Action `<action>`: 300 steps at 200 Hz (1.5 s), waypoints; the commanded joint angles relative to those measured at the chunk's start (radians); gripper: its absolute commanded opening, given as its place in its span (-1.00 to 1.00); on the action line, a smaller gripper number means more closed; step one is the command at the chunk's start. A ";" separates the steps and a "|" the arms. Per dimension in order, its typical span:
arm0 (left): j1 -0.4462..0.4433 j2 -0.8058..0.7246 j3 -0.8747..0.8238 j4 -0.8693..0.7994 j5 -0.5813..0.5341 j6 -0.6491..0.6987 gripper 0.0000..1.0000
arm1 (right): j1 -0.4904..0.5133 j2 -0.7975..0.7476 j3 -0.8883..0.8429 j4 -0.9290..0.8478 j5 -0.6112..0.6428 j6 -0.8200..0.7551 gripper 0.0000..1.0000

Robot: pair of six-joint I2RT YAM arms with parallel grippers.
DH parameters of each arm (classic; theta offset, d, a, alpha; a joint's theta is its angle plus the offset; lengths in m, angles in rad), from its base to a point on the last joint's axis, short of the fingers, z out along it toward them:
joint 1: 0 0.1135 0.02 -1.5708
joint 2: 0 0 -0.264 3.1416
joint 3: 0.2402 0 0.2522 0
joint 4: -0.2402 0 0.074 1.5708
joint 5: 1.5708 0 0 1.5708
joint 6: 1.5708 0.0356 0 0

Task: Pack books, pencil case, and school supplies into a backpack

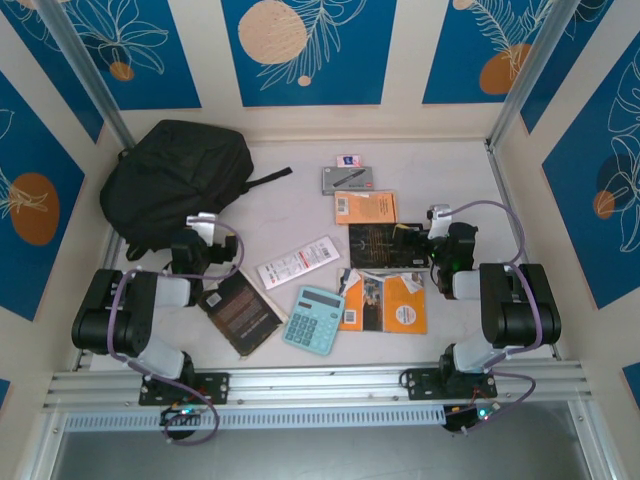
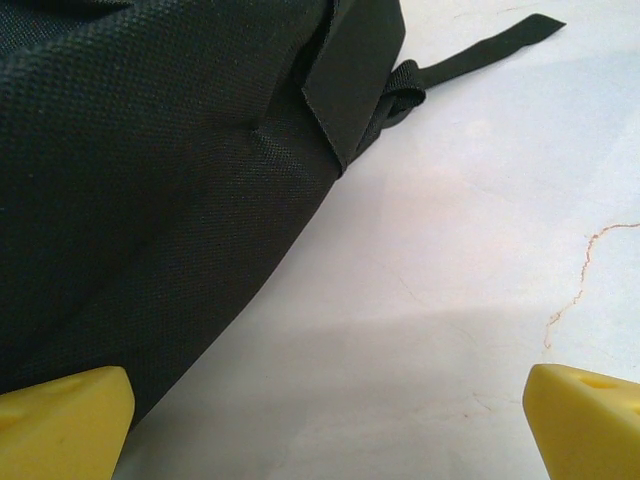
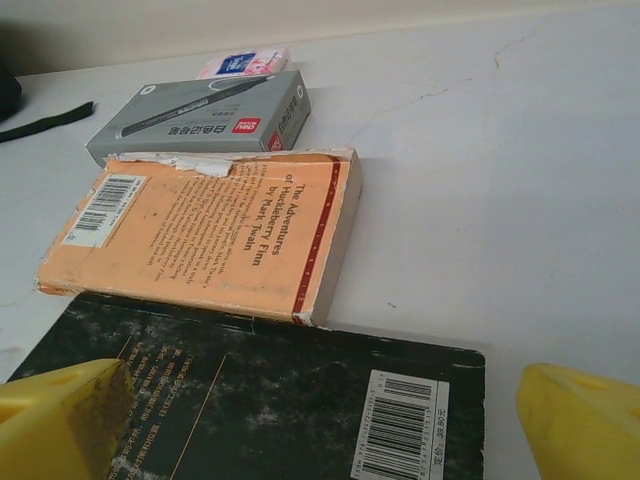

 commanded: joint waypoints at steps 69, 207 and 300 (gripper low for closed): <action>0.005 -0.064 0.047 -0.085 0.004 0.010 0.99 | -0.004 -0.012 0.011 0.018 -0.046 -0.026 0.98; -0.318 -0.618 0.694 -1.383 -0.254 -0.586 0.99 | 0.885 -0.632 0.514 -1.028 0.523 0.093 0.98; -0.118 -0.153 0.996 -1.808 -0.199 -0.715 1.00 | 0.675 -0.777 0.520 -1.502 0.265 0.423 0.98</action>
